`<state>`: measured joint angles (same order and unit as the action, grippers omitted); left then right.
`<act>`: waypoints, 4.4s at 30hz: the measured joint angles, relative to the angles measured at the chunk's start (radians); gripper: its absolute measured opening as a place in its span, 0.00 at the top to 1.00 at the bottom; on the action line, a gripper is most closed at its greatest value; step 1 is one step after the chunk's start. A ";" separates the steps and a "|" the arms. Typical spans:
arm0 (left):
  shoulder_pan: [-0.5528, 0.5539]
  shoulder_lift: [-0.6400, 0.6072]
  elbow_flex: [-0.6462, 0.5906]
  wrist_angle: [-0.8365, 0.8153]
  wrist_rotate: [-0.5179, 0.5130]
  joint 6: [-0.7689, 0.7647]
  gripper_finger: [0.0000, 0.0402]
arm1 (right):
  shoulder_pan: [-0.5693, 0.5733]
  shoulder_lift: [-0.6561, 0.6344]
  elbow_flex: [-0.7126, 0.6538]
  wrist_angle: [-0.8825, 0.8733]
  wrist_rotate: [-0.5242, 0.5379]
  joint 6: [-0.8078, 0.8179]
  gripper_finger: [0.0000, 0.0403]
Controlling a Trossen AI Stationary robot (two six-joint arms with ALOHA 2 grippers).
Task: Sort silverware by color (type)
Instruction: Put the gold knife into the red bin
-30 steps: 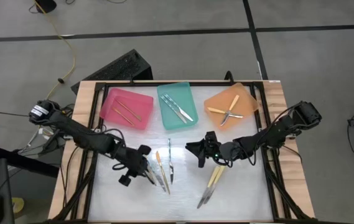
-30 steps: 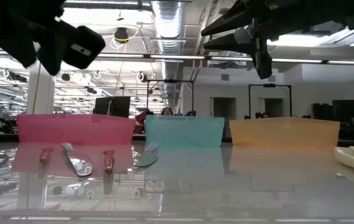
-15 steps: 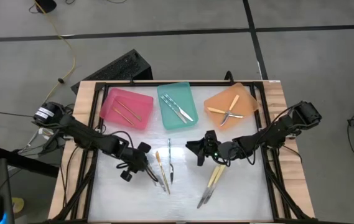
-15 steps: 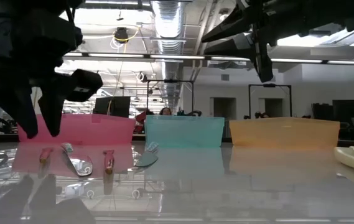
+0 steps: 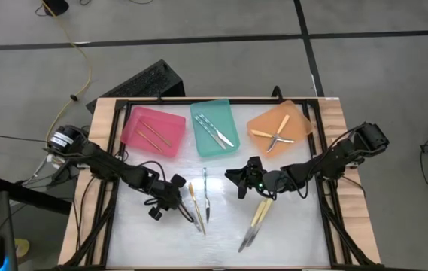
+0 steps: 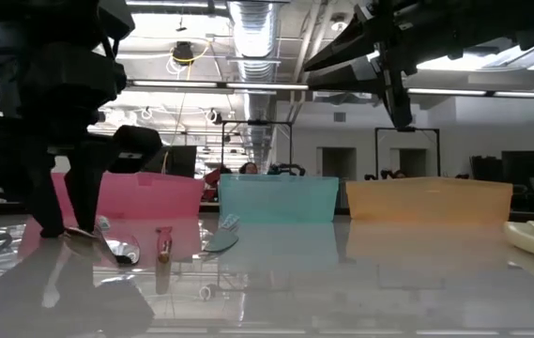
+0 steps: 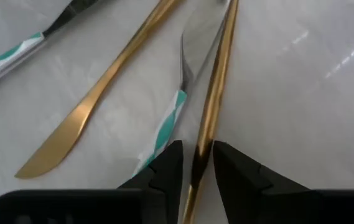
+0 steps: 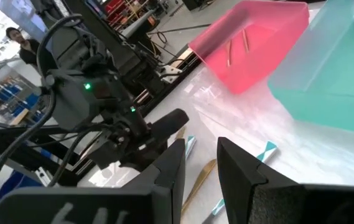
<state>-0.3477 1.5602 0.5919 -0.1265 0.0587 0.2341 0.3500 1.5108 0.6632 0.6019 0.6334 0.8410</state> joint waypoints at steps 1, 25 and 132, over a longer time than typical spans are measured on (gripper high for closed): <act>0.000 0.002 0.000 0.005 0.001 -0.003 0.81 | 0.000 0.000 0.000 0.001 0.000 0.000 0.75; -0.001 -0.086 -0.003 -0.021 0.010 -0.252 1.00 | -0.008 0.000 0.000 -0.019 0.000 0.000 0.75; 0.385 -0.380 0.024 0.879 -0.115 -0.398 0.97 | -0.295 0.080 0.391 0.067 -0.364 -0.513 0.30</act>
<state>0.0372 1.1801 0.6155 0.7527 -0.0563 -0.1641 0.0551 1.5909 1.0544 0.6686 0.2693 0.3276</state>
